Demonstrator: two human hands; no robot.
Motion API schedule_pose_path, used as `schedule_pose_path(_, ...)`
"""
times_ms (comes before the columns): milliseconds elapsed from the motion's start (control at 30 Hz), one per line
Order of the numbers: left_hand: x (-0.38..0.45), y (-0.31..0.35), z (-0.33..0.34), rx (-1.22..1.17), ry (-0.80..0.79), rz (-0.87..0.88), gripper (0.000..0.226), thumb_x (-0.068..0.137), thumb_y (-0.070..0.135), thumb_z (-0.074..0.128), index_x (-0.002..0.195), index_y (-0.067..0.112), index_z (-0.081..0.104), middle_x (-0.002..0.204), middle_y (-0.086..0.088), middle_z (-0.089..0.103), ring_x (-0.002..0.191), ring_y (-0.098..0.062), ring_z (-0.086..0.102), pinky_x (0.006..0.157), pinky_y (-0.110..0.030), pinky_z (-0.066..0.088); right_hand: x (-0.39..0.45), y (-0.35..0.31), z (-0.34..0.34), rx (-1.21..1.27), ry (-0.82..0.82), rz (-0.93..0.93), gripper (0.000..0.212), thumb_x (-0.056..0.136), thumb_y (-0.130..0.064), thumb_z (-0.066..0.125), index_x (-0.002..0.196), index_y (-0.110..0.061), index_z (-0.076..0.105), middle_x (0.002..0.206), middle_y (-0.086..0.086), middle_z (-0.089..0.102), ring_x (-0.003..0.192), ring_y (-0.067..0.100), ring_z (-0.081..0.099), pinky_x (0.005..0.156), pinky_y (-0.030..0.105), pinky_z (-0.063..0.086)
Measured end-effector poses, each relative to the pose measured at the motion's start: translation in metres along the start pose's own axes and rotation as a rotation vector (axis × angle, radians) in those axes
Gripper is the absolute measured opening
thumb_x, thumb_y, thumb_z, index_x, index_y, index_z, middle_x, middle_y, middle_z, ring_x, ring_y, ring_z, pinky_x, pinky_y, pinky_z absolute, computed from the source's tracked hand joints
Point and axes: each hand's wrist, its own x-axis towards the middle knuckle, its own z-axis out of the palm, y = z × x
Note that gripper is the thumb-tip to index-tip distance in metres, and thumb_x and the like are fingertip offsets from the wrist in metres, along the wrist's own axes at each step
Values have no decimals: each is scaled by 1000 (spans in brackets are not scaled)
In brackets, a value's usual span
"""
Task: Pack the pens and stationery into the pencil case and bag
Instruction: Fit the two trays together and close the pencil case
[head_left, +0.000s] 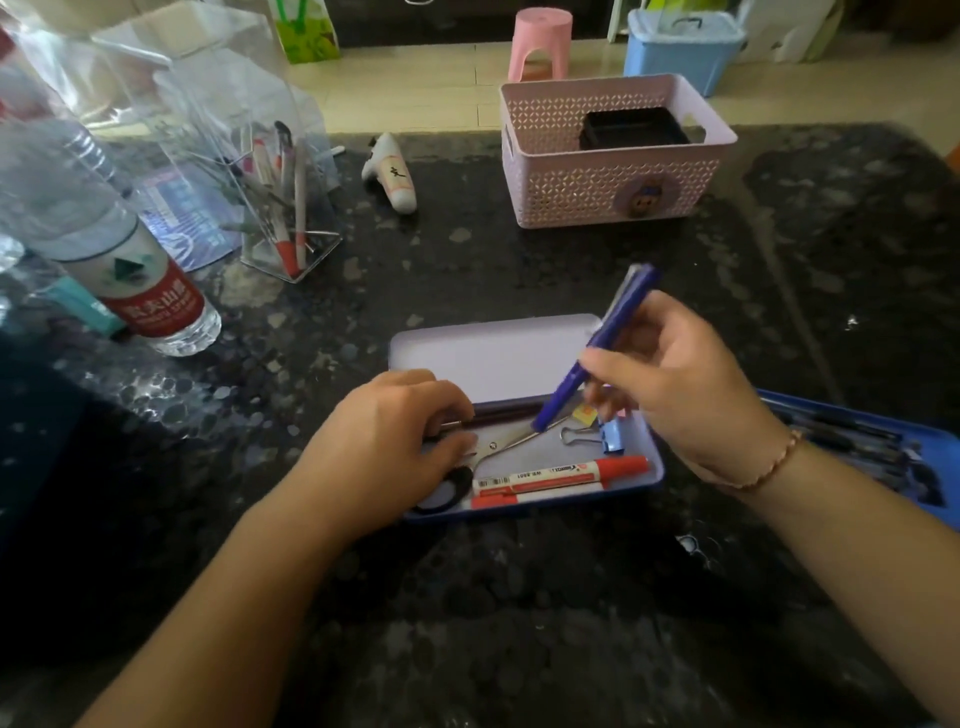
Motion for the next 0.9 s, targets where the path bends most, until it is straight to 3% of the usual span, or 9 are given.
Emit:
schedule_pose_path(133,1,20,11,-92,36,19,36,83,43,63,117,33,57,102,17,59,96,-3,55,86,-27,52,-13,3,9,11,-59,54,44,77,-3,73,108,-21,47,86,13,69,65,19,72,58,30,59)
schedule_pose_path(233,4,33,22,-71,-3,69,35,85,45,61,117,34,58,106,16,62,96,-2,53,86,-29,50,-15,11,6,-291,-87,35,31,70,-34,80,93,-28,61,84,-4,71,73,6,69,65,26,58)
schedule_pose_path(300,6,36,28,-29,-39,105,33,86,45,61,116,33,61,104,13,65,92,-5,53,85,-33,50,-14,14,-4,-379,-93,62,30,67,-44,78,88,-29,64,80,-8,70,73,7,67,66,26,57)
schedule_pose_path(433,8,36,36,0,-91,122,32,89,46,57,116,32,65,110,11,64,97,-7,52,90,-35,46,-16,11,-34,-271,-164,119,19,78,-19,74,94,-25,64,78,3,71,59,11,68,52,18,50)
schedule_pose_path(533,9,36,40,0,-85,130,32,88,47,57,114,31,67,107,10,62,94,-6,50,88,-35,47,-15,20,-42,-565,-166,39,7,80,-24,72,84,-28,67,71,-7,69,58,1,63,48,11,44)
schedule_pose_path(600,8,36,42,17,-89,130,33,89,47,55,114,30,66,106,9,62,93,-8,50,87,-35,47,-13,25,-40,-790,-132,-85,4,80,-31,71,83,-32,68,79,-18,63,70,-4,59,58,10,45)
schedule_pose_path(700,8,36,42,9,-73,120,30,88,47,56,112,31,66,104,10,63,92,-8,51,87,-34,47,-14,29,-36,-955,-188,-234,10,82,-40,64,88,-33,68,91,-22,53,85,0,55,74,24,50)
schedule_pose_path(767,7,37,41,1,-71,114,28,88,47,56,108,31,68,101,10,63,89,-6,50,85,-34,47,-14,28,-34,-993,-199,-262,18,85,-44,56,93,-33,68,97,-21,53,87,2,54,75,30,51)
schedule_pose_path(900,8,38,41,-41,-48,65,25,87,43,59,101,28,73,94,9,63,84,-6,53,81,-35,50,-4,23,-33,-1093,-132,-255,21,91,-43,51,101,-35,68,95,-17,51,84,5,51,70,28,50)
